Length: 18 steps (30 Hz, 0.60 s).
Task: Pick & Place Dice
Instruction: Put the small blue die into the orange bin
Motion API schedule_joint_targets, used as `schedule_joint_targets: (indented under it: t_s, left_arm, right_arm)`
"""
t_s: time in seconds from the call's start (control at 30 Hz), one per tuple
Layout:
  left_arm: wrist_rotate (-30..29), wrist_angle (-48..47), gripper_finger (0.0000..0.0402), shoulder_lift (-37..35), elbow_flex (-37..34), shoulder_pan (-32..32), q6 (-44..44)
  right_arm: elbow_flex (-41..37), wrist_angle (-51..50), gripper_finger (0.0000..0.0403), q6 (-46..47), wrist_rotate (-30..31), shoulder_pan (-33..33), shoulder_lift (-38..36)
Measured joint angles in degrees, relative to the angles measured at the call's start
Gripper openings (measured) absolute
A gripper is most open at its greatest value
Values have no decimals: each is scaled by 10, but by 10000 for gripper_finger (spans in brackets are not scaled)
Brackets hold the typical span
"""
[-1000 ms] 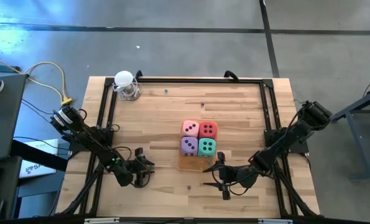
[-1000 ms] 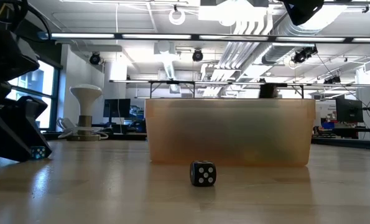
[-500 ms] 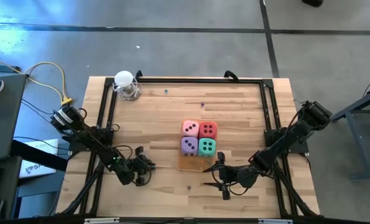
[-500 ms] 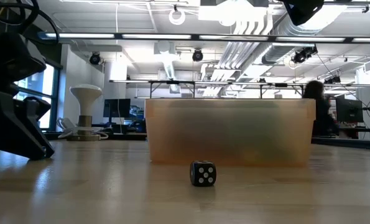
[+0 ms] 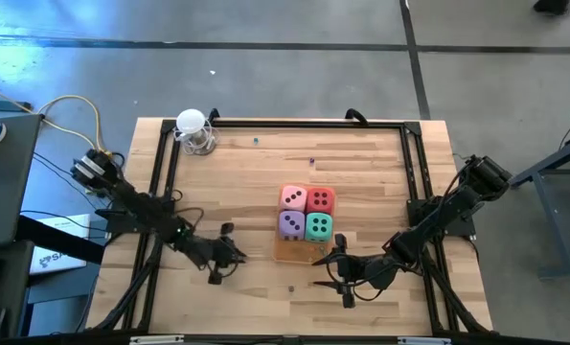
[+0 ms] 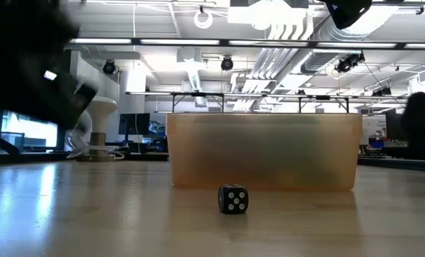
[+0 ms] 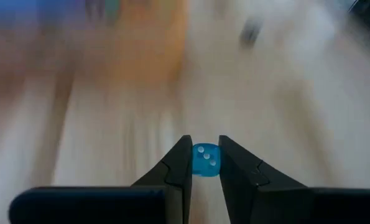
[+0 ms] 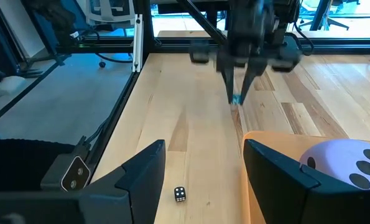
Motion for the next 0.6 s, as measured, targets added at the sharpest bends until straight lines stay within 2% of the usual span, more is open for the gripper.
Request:
schedule_joint_targets:
  t_s: [0.1,0.27,0.43,0.6]
  left_arm:
    - [47,0,52,-27,35,34,77]
    - [121,6,52,-18,116,76,176]
    - [160,3,52,30,170,114,194]
    - [178,20,61,80,193,138,193]
  right_arm:
    - [0,1,210,0,0,0,0]
    - [0,2,210,0,0,0,0]
    - [0,1,210,1,0,0,0]
    - [0,1,210,1,0,0,0]
